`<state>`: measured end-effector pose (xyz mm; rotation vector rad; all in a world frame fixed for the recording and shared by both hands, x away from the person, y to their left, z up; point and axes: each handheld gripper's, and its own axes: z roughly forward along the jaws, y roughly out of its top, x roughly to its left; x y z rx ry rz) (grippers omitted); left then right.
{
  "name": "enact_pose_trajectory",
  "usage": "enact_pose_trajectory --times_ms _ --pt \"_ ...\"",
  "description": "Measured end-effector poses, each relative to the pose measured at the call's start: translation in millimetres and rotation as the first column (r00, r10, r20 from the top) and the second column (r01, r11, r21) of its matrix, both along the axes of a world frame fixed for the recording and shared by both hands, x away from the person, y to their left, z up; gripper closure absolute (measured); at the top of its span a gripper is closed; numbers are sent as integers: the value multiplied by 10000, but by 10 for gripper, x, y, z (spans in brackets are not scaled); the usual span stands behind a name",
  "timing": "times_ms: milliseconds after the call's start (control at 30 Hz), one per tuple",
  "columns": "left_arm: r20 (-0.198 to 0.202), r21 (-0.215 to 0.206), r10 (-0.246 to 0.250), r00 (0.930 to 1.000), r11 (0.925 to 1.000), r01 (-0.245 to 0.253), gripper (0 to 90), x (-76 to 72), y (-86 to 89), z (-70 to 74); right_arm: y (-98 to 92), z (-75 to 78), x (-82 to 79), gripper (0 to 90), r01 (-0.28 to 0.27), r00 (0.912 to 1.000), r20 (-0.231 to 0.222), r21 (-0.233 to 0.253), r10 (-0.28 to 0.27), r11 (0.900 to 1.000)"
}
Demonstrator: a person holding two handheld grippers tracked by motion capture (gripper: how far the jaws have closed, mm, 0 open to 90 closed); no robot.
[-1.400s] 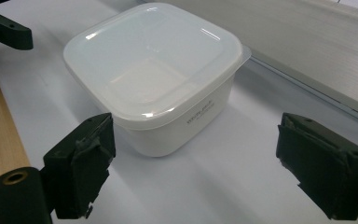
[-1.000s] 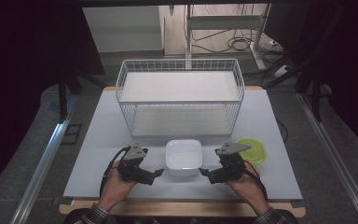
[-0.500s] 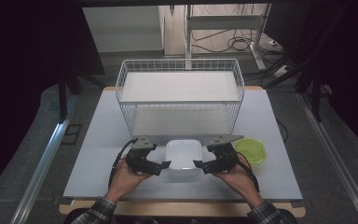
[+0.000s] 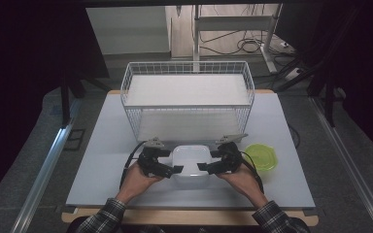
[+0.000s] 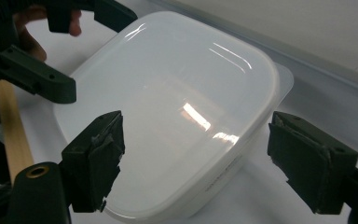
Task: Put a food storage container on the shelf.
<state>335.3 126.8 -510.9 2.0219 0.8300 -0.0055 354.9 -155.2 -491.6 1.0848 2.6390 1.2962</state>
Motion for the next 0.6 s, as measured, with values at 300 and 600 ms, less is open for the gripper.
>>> enact_pose_trajectory --times_ms 300,600 --pt "-514 235 295 9982 9993 -283 194 -103 -24 63 -31 71 -98 395 455 9974 -557 -61 -458 9989" --pt "-977 -127 833 9917 9963 -850 467 -270 71 119 -172 158 -309 634 1013 9923 -757 377 -982 9941"
